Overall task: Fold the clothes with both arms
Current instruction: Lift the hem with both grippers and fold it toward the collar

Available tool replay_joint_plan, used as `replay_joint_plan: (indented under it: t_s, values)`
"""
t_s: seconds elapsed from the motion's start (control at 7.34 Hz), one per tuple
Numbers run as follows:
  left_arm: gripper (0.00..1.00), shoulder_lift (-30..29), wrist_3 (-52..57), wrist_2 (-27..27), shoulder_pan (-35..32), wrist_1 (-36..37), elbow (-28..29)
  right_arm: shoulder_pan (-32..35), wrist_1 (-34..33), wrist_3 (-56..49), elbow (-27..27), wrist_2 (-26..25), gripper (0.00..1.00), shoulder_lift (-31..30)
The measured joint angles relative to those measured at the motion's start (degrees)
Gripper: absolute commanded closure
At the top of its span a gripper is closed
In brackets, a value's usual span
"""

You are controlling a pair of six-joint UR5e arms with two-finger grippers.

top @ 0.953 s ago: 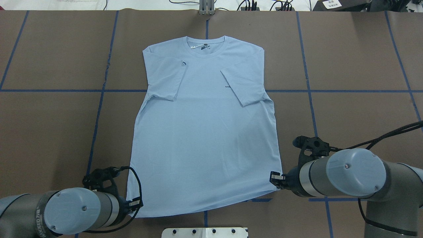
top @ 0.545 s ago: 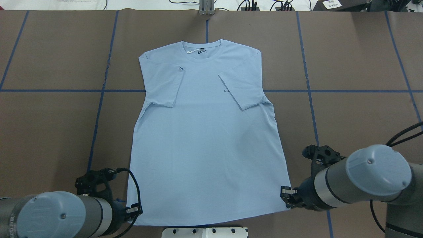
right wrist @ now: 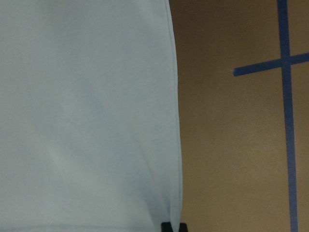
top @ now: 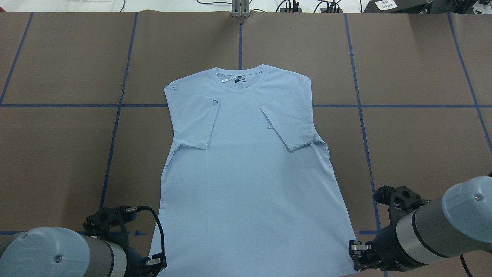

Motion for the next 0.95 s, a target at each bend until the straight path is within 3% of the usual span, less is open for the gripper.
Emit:
replay_joint_plan:
  t_s: [0.27,0.54,0.95]
  values:
    - [1.00,-1.62,2.88,-0.14,-2.33,0.34,0.83,3.70,0.15,-0.64,-3.12,-0.19,1.00,3.46]
    - [1.00,-3.30,7.79,-1.46,-10.54,0.49,3.26,12.51,0.32,-2.86,-7.97,0.00,1.00,8.78]
    - [1.00,-9.61,16.47,-4.81,-24.43,0.47,12.84,24.39,0.59,-6.77,-19.95,-0.10,1.00,18.67]
